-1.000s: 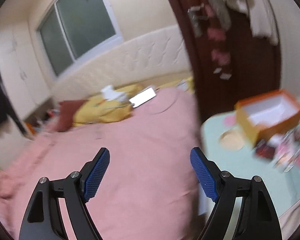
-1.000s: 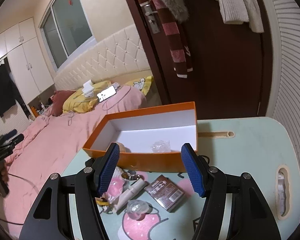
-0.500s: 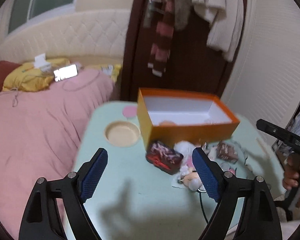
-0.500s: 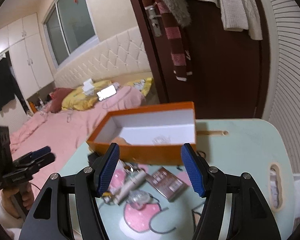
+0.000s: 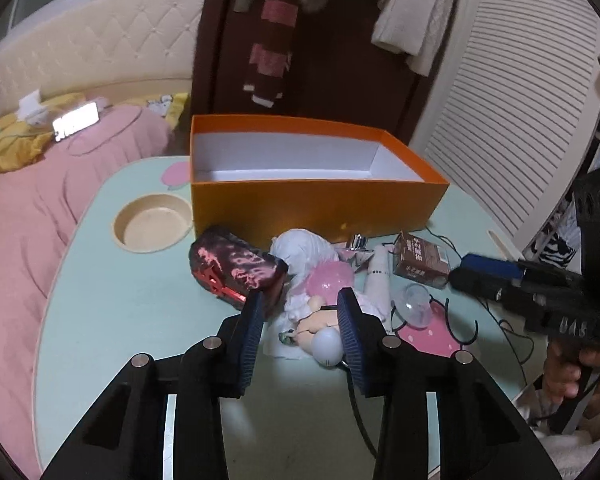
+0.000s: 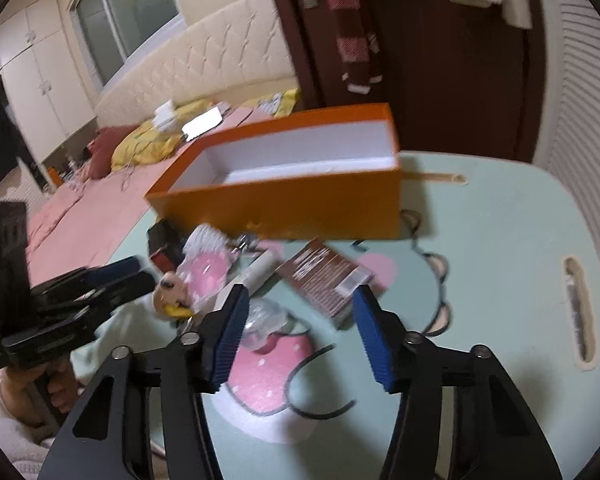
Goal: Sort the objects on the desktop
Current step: 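Grasp the cartoon figurine with the left gripper while the right grasps the clear ball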
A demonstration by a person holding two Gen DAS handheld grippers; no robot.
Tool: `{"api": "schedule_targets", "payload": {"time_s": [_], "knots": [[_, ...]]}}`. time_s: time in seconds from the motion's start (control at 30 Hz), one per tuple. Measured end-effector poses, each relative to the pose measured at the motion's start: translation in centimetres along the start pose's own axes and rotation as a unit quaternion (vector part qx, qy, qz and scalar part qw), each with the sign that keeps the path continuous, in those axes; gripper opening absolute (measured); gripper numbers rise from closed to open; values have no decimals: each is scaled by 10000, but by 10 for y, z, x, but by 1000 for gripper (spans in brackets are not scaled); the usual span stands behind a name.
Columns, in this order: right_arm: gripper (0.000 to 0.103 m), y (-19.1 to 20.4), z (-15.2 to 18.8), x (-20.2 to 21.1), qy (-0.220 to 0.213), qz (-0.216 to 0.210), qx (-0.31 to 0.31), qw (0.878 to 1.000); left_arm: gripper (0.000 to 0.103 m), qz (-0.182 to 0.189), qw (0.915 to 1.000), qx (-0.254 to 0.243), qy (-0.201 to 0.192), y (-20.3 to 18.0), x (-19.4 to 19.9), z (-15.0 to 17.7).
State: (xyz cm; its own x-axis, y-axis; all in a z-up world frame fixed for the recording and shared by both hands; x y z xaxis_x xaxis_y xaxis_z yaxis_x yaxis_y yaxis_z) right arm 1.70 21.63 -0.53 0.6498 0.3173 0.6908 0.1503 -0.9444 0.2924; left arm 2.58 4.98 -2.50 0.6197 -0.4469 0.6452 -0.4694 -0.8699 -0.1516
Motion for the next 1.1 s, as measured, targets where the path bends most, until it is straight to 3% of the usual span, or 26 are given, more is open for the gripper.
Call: {"api": "schedule_targets", "payload": {"time_s": [0.2,0.27,0.33,0.43,0.47,0.5,0.77,1.1], "knots": [[53,24,12,-14,224,-240,394,9987,41,44,10000,-23,-41,-5,-1,2],[53,28,14,-21,290,-214,551,9978,55,70,9999,-88,-18,-9,-2,3],[50,29,17,-28,382,-169,581,9974,57,75,9998,-170,-67,-14,0,3],[40,28,20,-37,472,-71,613,9970,57,106,9994,-326,-7,-21,-4,4],[39,28,19,-39,450,-31,653,9968,51,111,9993,-337,110,-21,-9,6],[39,29,19,-40,430,8,694,9967,46,126,9992,-328,183,-21,-12,8],[38,30,20,-42,371,134,809,9959,44,385,9987,-292,185,-26,-10,13],[38,32,9,-23,87,-65,643,9979,44,431,9986,-228,-208,-23,19,-5]]}}
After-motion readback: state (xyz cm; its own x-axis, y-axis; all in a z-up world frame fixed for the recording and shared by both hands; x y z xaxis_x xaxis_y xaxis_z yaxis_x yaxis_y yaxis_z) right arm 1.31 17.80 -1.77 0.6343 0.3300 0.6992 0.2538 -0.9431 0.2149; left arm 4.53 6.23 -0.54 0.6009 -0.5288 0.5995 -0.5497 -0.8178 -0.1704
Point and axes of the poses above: each gripper's, at about its wrist camera, not at the fingertips, and x roughly against the way its jaws point, y to its left, z to its underside, the point moved 9 cm from there along -x, roughly the way its jaws point, and after that the axes turned 5 degrees about -x, right-handed, at the moved point
